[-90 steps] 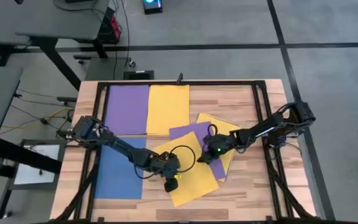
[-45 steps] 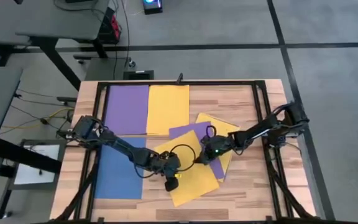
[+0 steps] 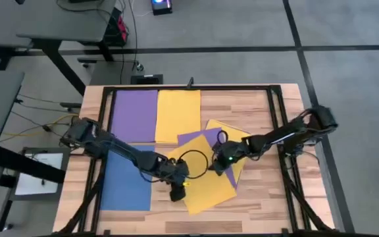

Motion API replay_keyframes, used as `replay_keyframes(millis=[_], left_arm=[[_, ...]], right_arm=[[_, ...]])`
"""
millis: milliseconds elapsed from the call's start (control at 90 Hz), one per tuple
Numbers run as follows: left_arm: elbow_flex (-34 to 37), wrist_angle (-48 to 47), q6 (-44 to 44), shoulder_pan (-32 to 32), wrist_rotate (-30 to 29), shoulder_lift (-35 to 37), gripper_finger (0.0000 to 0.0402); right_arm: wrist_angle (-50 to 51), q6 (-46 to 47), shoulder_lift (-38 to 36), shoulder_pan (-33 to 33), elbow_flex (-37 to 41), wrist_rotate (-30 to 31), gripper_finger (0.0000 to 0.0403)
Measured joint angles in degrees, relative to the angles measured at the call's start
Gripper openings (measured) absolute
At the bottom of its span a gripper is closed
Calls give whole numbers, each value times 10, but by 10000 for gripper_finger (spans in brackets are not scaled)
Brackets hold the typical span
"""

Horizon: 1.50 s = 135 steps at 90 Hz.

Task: Organize paper
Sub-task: Stack the yellow paper on top of the yellow paper

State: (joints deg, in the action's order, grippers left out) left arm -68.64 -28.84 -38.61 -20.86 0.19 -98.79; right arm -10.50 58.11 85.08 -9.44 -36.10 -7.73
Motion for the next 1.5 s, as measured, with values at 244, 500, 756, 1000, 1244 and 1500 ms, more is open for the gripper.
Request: replay_keyframes(millis=[244, 500, 756, 1000, 1244, 1500], left_arm=[[-36, -246, 13, 11, -24, 183, 82], [-32, -358, 114, 123, -63, 373, 82], [-32, -344, 246, 240, -60, 463, 82], [-32, -349, 315, 268, -45, 465, 82], [-32, -382, 329, 268, -45, 462, 82], [-32, -396, 289, 268, -45, 469, 82]], right_arm=[[26, 29, -102, 55, -19, -2, 0], [-58, 86, -80, 176, -53, 47, 0], [-217, 190, 83, 252, -121, 131, 0], [-265, 233, 247, 278, -279, 56, 0], [-340, 161, 292, 294, -376, -17, 0], [-62, 154, 296, 313, -373, -22, 0]])
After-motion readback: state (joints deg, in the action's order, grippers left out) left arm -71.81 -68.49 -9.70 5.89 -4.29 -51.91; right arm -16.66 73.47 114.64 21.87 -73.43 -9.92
